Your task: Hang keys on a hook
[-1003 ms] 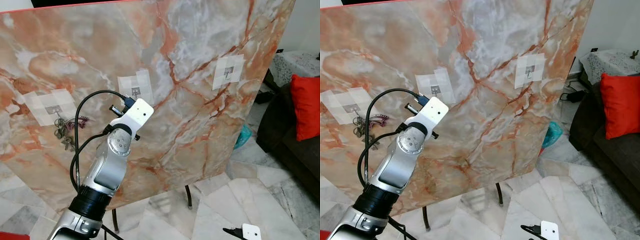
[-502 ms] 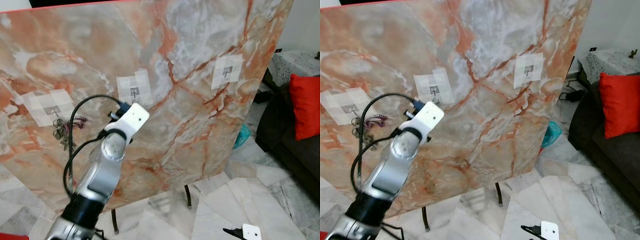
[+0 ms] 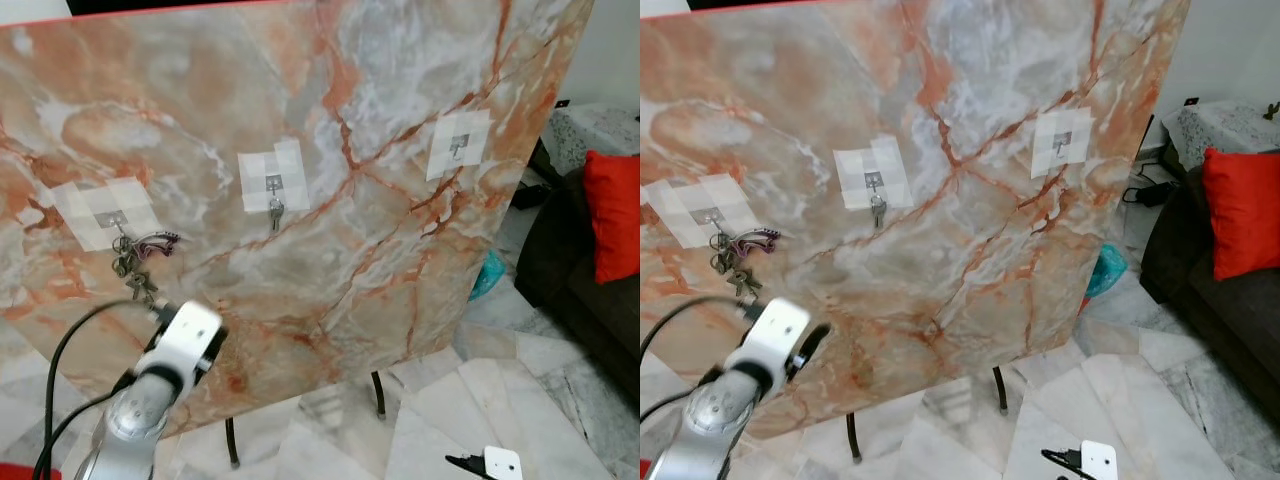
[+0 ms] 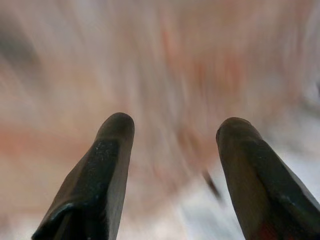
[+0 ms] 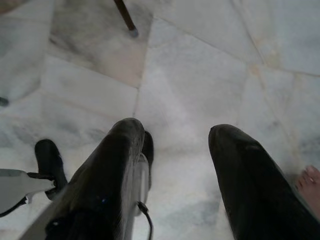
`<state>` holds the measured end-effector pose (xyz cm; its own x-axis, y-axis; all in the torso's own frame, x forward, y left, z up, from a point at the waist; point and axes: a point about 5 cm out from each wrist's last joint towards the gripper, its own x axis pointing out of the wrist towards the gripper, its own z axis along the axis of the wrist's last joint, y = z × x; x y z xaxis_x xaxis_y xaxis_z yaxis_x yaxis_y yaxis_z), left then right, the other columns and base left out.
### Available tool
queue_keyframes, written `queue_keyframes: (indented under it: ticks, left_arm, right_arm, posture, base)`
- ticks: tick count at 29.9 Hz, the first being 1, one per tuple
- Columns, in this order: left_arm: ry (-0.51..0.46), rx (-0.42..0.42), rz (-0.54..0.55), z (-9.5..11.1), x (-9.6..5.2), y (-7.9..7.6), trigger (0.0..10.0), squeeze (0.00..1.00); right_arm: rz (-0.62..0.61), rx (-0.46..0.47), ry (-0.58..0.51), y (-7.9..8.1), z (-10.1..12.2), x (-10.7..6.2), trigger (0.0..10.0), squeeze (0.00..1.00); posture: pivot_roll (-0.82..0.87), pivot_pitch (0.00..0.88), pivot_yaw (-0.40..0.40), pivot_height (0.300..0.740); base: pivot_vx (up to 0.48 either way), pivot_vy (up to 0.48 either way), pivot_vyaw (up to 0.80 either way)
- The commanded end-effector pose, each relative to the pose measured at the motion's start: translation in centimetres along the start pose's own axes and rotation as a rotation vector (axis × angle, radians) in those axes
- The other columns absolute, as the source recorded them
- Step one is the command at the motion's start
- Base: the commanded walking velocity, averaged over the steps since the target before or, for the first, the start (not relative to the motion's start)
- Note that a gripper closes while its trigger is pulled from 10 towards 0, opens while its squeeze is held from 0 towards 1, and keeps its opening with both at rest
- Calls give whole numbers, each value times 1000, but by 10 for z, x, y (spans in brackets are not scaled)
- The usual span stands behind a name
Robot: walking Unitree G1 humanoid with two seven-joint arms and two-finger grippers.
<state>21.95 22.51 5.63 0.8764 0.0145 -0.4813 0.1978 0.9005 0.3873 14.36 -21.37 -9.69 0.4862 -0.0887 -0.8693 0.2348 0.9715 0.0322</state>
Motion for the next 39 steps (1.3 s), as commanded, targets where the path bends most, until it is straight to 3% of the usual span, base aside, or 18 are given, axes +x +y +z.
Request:
queue_keyframes:
  ticks: [1, 2, 4, 5, 8, 9, 14, 16, 17, 19, 20, 21, 24, 27, 31, 33, 39]
  left_arm:
    - [61, -47, 0, -22, 7, -1, 10000, 0]
    - [61, -47, 0, -22, 7, -1, 10000, 0]
    - [170, -21, -38, -52, 27, -15, 10000, 0]
    - [170, -21, -38, -52, 27, -15, 10000, 0]
    - [218, -36, -85, -66, 44, -38, 10000, 0]
    - [218, -36, -85, -66, 44, -38, 10000, 0]
    - [335, -63, -94, -81, 53, -68, 10000, 0]
    - [363, -107, -88, -85, 52, -69, 10000, 0]
    - [370, -91, -82, -86, 51, -68, 10000, 0]
    - [377, -132, -20, -90, 50, -59, 10000, 0]
    - [385, -239, 53, -95, 49, -50, 10000, 0]
    - [398, -272, 68, -99, 46, -48, 10000, 0]
    - [468, -317, 58, -117, 35, -51, 10000, 0]
    - [557, -306, 20, -140, 18, -59, 10000, 0]
    - [547, -288, 0, -139, 19, -61, 10000, 0]
    - [491, -289, -13, -124, 31, -60, 10000, 0]
    - [446, -251, -74, -107, 42, -64, 10000, 0]
  right_arm:
    - [-3, -5, 4, 0, 0, 0, 10000, 0]
    - [-3, -5, 4, 0, 0, 0, 10000, 0]
    - [11, -25, 12, 1, 1, 0, 10000, 0]
    - [11, -25, 12, 1, 1, 0, 10000, 0]
    - [3, -25, 12, 1, 3, 1, 10000, 0]
    - [3, -25, 12, 1, 3, 1, 10000, 0]
    - [-9, -25, 11, 0, 5, 1, 10000, 0]
    - [-12, -13, 9, 0, 4, 1, 10000, 0]
    - [-12, -13, 9, -1, 4, 1, 10000, 0]
    - [-14, -11, 11, 0, 3, 1, 10000, 0]
    - [-18, 1, 10, 0, 2, 1, 10000, 0]
    - [-17, 2, 11, -1, 2, 0, 10000, 0]
    - [-11, -22, 18, -1, 1, 0, 10000, 0]
    - [-10, -27, 24, -1, -1, 0, 10000, 0]
    - [-9, -21, 24, -1, -2, 0, 10000, 0]
    - [-13, -19, 23, -1, -3, 0, 10000, 0]
    - [-13, -47, 26, -2, -3, 0, 10000, 0]
  posture:
    - [65, 0, -30, 740]
    - [65, 0, -30, 740]
    - [72, 0, -46, 740]
    - [72, 0, -46, 740]
    - [57, 0, -45, 740]
    - [57, 0, -45, 740]
    - [32, 0, -54, 740]
    - [31, 0, -53, 740]
    - [30, 0, -48, 740]
    - [3, 0, -30, 740]
    - [7, 0, -31, 740]
    - [14, 0, -33, 740]
    - [34, 0, -41, 740]
    - [21, 0, -35, 740]
    - [10, 0, -29, 740]
    - [-6, 0, -26, 740]
    - [-12, 0, -24, 740]
  base:
    - [0, 0, 0]
    - [0, 0, 0]
    - [0, 0, 0]
    - [0, 0, 0]
    - [0, 0, 0]
    - [0, 0, 0]
    - [0, 0, 0]
    - [0, 0, 0]
    - [0, 0, 0]
    - [0, 0, 0]
    - [0, 0, 0]
    - [0, 0, 0]
    - [0, 0, 0]
    - [0, 0, 0]
    - [0, 0, 0]
    - [0, 0, 0]
    - [0, 0, 0]
